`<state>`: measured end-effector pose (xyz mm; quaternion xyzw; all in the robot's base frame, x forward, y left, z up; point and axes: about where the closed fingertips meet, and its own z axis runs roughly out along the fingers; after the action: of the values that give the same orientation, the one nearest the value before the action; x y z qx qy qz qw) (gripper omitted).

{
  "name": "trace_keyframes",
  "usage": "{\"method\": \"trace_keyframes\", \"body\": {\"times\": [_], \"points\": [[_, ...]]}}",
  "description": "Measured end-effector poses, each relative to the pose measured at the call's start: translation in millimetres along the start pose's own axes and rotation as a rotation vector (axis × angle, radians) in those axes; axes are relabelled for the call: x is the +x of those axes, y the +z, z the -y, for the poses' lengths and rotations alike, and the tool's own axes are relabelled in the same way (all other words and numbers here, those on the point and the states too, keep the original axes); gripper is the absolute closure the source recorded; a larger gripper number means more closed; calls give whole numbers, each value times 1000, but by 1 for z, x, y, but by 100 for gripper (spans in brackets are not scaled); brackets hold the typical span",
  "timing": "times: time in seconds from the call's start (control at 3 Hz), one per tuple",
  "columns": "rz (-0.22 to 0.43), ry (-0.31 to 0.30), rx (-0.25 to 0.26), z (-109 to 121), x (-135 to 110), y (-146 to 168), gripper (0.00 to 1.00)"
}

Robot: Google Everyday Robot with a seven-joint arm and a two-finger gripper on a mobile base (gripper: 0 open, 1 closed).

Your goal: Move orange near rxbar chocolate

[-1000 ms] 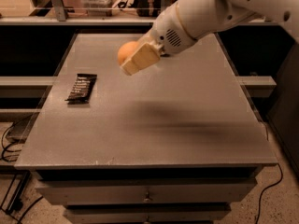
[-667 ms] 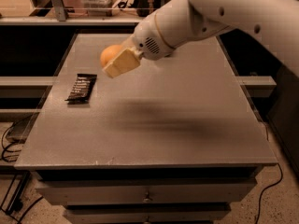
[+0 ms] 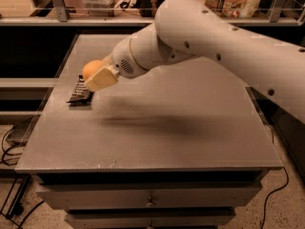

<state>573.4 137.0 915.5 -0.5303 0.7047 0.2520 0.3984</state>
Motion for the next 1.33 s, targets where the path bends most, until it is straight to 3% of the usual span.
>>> {"method": "trace_keyframes", "body": {"times": [0.67,1.0,1.33], "points": [[-5,32,-9,-7,13,47,36],[-29,66,7,2,30,53,13],[-29,103,13,9,41,55,0]]}}
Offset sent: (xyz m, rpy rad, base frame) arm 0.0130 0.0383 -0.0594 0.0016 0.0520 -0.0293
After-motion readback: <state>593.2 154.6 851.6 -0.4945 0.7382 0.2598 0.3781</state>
